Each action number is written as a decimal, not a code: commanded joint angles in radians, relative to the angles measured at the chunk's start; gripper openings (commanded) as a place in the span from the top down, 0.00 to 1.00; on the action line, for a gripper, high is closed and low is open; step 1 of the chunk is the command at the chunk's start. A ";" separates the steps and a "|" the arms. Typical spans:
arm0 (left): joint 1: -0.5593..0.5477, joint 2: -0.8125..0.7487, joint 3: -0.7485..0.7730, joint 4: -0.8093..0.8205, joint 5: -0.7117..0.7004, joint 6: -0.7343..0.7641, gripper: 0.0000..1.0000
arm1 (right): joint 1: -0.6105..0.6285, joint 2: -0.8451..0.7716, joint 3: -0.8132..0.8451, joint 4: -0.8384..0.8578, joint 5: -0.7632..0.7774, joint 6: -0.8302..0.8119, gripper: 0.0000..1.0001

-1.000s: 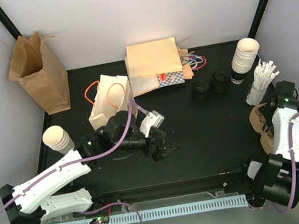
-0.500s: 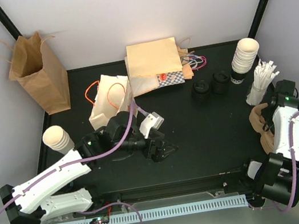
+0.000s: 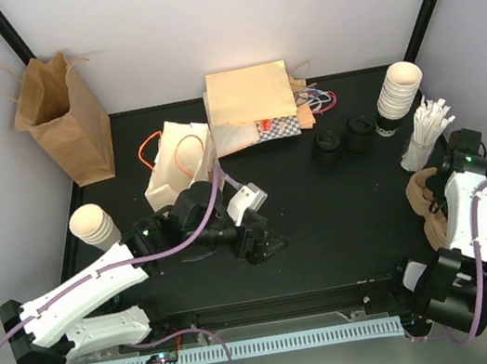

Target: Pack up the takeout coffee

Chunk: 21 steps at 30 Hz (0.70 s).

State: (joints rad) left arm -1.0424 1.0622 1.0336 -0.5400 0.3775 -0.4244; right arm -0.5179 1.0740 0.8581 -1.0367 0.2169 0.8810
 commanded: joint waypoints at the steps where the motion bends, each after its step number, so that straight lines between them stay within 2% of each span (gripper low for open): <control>1: -0.005 -0.009 0.025 -0.020 -0.014 0.012 0.01 | -0.004 0.038 0.019 -0.007 0.036 -0.001 0.36; 12: -0.005 -0.005 0.014 -0.009 -0.015 -0.001 0.01 | -0.004 0.072 -0.030 0.033 0.035 -0.008 0.40; 18: -0.005 -0.006 0.011 -0.010 -0.019 0.004 0.01 | -0.004 0.055 -0.016 0.022 0.032 -0.008 0.59; 21: -0.005 -0.006 0.010 -0.010 -0.021 0.006 0.01 | -0.005 0.041 0.001 0.006 0.030 -0.009 0.61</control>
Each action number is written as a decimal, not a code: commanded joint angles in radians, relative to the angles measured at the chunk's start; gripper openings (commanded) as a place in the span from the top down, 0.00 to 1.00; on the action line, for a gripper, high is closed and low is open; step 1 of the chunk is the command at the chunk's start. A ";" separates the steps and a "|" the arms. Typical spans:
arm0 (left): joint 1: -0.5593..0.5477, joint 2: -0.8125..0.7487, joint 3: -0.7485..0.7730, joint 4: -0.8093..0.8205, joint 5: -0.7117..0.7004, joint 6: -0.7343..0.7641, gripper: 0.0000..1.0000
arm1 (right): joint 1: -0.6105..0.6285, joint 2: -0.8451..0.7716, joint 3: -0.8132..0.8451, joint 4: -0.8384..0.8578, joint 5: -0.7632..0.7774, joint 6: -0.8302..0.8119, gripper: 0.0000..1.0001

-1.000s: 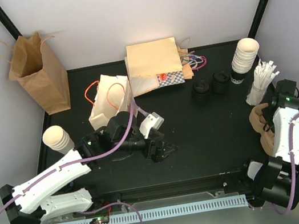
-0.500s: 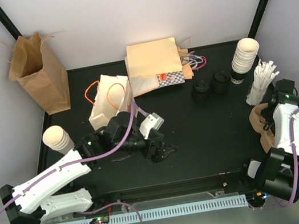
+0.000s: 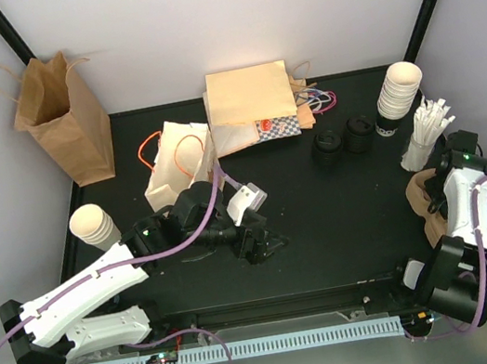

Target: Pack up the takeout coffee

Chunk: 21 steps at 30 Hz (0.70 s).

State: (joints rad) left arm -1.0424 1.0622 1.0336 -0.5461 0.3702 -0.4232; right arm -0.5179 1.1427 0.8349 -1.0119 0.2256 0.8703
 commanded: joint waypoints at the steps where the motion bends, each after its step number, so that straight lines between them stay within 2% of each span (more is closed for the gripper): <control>1: -0.005 -0.006 0.010 -0.005 -0.013 0.005 0.01 | -0.005 -0.034 0.030 -0.023 0.019 0.001 0.63; 7: -0.005 -0.007 0.011 -0.001 -0.013 0.006 0.01 | -0.005 -0.066 0.057 -0.050 0.015 -0.004 0.67; 13: -0.005 -0.007 0.011 -0.002 -0.013 0.007 0.01 | -0.004 -0.082 0.089 -0.075 0.015 -0.009 0.60; 21: -0.005 -0.008 0.010 -0.002 -0.014 0.006 0.01 | -0.002 -0.088 0.055 -0.055 -0.025 -0.018 0.61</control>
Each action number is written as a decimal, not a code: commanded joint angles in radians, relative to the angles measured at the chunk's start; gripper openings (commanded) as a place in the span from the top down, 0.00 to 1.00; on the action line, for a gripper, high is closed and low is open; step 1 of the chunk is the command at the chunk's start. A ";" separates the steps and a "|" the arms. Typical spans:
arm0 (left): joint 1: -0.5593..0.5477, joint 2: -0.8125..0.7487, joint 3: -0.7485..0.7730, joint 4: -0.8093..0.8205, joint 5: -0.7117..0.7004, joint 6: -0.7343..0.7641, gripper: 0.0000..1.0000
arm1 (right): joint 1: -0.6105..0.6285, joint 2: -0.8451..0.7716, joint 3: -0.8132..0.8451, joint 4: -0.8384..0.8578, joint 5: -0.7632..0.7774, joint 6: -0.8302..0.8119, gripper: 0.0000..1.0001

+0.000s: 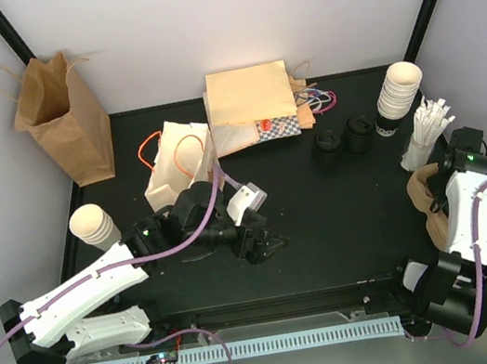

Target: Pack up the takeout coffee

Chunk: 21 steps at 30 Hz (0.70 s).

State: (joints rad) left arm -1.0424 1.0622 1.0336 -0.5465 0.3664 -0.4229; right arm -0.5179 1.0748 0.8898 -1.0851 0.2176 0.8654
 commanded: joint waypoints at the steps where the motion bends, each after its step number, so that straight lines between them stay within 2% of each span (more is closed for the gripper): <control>1: -0.005 -0.008 0.009 -0.001 -0.010 0.006 0.01 | -0.001 -0.021 -0.009 0.028 -0.029 -0.018 0.61; 6: -0.005 -0.004 0.012 0.003 -0.011 0.006 0.01 | 0.038 -0.032 -0.050 0.054 -0.086 -0.045 0.61; 12: -0.005 0.005 0.016 0.013 -0.010 0.003 0.01 | 0.167 -0.023 -0.056 0.077 -0.177 -0.105 0.61; 16: -0.005 0.008 0.016 0.010 -0.015 0.004 0.01 | 0.321 0.000 -0.036 0.092 -0.205 -0.162 0.61; 21: -0.005 0.013 0.016 0.018 -0.024 0.002 0.01 | 0.587 0.035 -0.002 0.123 -0.245 -0.216 0.61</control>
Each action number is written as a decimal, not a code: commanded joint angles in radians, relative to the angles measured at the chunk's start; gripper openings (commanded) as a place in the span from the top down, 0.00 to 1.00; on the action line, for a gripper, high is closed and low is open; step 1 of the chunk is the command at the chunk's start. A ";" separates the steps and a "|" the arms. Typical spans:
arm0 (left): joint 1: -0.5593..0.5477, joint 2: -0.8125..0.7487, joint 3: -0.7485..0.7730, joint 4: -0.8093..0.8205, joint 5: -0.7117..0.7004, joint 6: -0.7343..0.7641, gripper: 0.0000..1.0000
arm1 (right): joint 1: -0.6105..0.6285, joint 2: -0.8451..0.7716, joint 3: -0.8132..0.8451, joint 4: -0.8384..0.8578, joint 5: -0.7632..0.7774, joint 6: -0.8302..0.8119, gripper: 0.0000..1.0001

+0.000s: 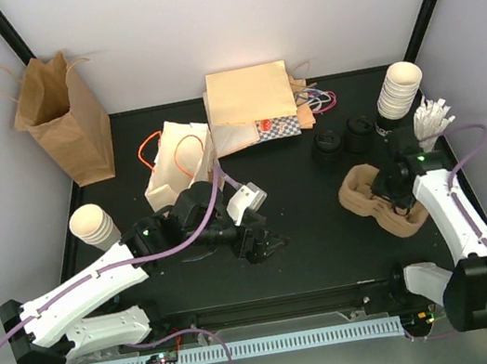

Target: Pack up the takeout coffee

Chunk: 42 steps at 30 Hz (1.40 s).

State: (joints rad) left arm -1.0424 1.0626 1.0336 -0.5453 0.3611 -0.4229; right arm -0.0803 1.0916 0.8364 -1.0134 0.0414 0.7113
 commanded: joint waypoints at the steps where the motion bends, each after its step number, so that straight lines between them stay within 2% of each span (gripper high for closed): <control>1: -0.005 0.016 0.018 0.018 -0.020 0.001 0.01 | 0.190 0.030 0.061 0.048 -0.062 -0.066 0.61; 6: -0.005 0.033 0.020 0.031 -0.021 -0.006 0.01 | 0.325 0.051 0.080 0.050 -0.041 -0.090 0.61; 14: -0.005 0.048 0.024 0.038 -0.024 -0.009 0.01 | 0.337 0.075 0.097 0.023 0.017 -0.108 0.47; 20: -0.005 0.050 0.032 0.027 -0.030 -0.002 0.01 | 0.338 0.085 0.104 0.022 0.005 -0.126 0.45; 26: -0.005 0.050 0.029 0.024 -0.033 0.001 0.01 | 0.339 0.098 0.091 0.035 0.000 -0.133 0.46; 42: -0.005 0.049 0.025 0.018 -0.050 -0.001 0.01 | 0.341 0.093 0.111 0.037 -0.031 -0.123 0.59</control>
State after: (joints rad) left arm -1.0424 1.1084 1.0336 -0.5270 0.3325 -0.4236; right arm 0.2531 1.2110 0.9165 -0.9722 0.0208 0.5888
